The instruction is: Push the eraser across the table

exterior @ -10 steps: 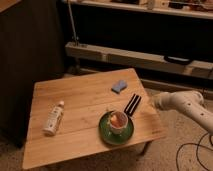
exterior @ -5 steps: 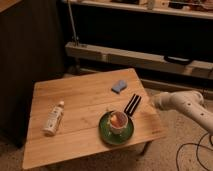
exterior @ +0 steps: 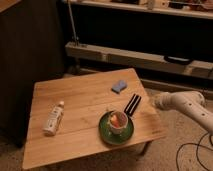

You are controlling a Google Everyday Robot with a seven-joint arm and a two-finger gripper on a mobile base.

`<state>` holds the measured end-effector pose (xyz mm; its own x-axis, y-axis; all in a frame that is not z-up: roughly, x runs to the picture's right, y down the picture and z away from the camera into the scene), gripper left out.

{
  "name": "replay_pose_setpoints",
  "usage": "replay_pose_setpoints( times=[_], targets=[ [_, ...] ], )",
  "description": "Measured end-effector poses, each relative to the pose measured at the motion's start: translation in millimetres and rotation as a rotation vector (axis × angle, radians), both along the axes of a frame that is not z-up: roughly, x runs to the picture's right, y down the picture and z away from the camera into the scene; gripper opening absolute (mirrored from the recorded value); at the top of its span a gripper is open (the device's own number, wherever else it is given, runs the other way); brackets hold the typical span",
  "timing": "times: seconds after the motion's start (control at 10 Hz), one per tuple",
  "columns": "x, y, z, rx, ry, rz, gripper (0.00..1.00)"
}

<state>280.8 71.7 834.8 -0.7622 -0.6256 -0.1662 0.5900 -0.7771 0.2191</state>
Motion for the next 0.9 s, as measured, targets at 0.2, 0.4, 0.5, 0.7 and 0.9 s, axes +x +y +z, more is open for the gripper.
replay_pose_setpoints(
  times=[0.2,0.4,0.5,0.7,0.9],
  targets=[
    [-2.3,-1.2,0.6,0.001,-0.003,-0.005,0.04],
    [1.0,-1.1,-0.4,0.004,0.0,-0.007,0.04],
    [0.8,-1.0,-0.3,0.003,-0.001,-0.007,0.04],
    [-0.7,-1.7,0.0,0.004,-0.002,-0.009,0.04],
    [-1.5,-1.5,0.2,0.016,0.003,0.026,0.04]
  ],
)
